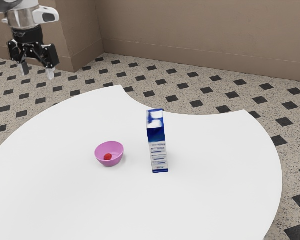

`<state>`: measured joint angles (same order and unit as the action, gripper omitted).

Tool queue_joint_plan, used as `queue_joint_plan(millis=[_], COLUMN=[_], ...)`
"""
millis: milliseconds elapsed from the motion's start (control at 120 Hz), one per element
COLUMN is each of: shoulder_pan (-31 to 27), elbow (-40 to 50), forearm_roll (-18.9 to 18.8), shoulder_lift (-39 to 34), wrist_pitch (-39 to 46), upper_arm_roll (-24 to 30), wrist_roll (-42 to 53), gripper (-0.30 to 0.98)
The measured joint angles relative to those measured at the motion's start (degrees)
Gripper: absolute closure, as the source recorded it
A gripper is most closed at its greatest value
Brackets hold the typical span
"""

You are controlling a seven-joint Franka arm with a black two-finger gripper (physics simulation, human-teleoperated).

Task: Take strawberry from the bowl

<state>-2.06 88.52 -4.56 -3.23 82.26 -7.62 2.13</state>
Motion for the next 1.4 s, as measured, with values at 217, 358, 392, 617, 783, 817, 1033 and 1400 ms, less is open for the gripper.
queue_joint_plan(millis=[217, 358, 392, 617, 783, 817, 1033, 1400], shoulder_pan=[3.31, 6.13, 6.67, 5.13, 5.54, 5.59, 5.73, 5.10], elbow=[0.36, 10.39, 11.73, 15.32, 18.88, 18.87, 18.56, 20.36], forearm_roll=[-1.08, -0.81, -0.50, 4.53, 6.31, 6.47, 6.99, 9.56], shoulder_lift=[0.22, 2.70, 3.96, 11.06, 14.18, 15.64, 20.09, 22.93], wrist_pitch=[0.93, 7.55, 9.91, 23.19, 32.19, 33.56, 40.58, 47.00], upper_arm_roll=[3.18, 3.44, 3.42, 2.23, 1.18, 1.15, 1.12, 1.11], wrist_roll=[0.99, -0.81, -1.40, -9.66, -17.77, -19.35, -27.61, -34.75], gripper=[0.00, 0.00, 0.00, 0.00, 0.00, 0.00, 0.22, 0.35])
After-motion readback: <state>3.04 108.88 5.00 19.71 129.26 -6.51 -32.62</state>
